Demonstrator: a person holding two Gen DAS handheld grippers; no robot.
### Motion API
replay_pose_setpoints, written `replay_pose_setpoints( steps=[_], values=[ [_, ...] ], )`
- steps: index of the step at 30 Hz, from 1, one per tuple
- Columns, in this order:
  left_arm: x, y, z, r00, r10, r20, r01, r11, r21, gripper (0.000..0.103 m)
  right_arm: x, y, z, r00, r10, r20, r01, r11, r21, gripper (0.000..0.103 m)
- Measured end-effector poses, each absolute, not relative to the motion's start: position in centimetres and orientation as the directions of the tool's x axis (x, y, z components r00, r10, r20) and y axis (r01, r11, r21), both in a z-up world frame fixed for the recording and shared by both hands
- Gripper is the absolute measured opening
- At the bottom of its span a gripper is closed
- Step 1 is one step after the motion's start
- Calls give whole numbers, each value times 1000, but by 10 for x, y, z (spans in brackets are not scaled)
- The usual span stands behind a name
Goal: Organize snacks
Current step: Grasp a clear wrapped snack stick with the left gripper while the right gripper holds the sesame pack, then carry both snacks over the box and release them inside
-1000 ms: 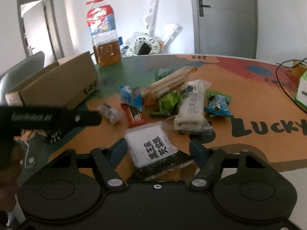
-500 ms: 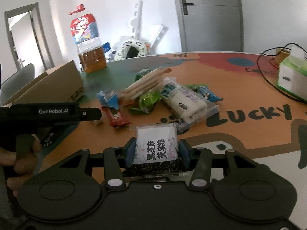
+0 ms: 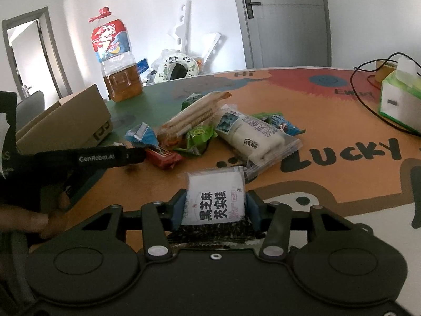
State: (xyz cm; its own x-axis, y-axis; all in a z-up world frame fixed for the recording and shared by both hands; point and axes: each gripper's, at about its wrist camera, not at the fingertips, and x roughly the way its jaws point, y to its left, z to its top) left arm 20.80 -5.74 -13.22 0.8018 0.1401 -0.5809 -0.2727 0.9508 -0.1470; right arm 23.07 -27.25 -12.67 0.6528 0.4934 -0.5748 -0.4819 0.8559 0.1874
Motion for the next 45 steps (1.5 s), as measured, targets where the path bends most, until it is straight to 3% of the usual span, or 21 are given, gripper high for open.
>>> replay_pose_setpoints(
  steps=[4,6,21,45],
  values=[
    [203,-53,-132,795,151,-587,-284,949,-140,21,230,-271,-126,656,488,-576,-478,859,183,49],
    [200,-49,-131,796,128,-591,-274,948,-164,19,230,-269,-126,658,483,-578,-474,862,181,49],
    [160,-56,-93,843,60,-534,-212,950,-228,17,217,-268,-113,672,512,-535,-474,853,220,47],
    [97,-15,-30,897,137,-421,-257,935,-243,17,192,-206,-47,682,621,-387,-587,780,216,46]
  ],
)
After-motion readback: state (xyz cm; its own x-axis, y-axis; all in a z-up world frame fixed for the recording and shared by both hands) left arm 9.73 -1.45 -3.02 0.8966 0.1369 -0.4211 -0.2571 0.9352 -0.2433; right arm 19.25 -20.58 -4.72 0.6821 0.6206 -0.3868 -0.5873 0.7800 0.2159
